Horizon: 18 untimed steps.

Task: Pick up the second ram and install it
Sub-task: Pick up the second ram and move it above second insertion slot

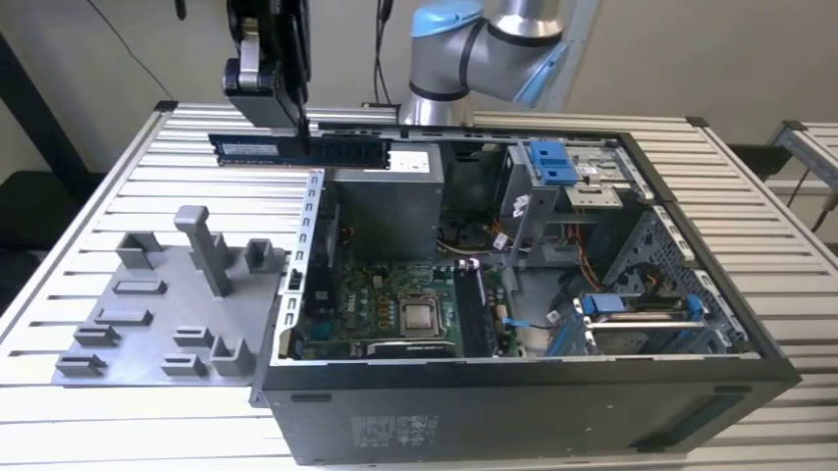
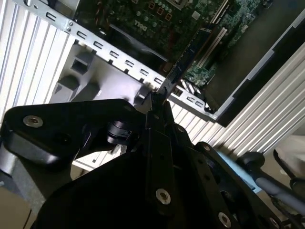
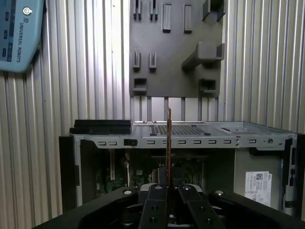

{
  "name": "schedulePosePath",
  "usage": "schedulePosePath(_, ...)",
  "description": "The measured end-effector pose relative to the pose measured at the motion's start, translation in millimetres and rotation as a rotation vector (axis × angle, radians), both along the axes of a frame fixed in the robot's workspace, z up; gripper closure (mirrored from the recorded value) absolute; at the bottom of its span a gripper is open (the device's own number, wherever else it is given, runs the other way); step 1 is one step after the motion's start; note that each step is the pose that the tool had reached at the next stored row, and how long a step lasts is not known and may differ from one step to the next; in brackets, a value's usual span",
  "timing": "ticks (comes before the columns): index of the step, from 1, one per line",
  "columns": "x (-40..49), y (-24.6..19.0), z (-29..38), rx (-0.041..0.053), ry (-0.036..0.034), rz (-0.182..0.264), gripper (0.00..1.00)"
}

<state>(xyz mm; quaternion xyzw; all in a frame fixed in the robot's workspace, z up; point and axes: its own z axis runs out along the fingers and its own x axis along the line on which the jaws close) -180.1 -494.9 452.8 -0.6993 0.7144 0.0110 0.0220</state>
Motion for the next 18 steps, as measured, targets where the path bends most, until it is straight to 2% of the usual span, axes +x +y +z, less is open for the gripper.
schedulePosePath(18,36.3,0.0,0.0,0.0001,0.0000,0.000,0.85)
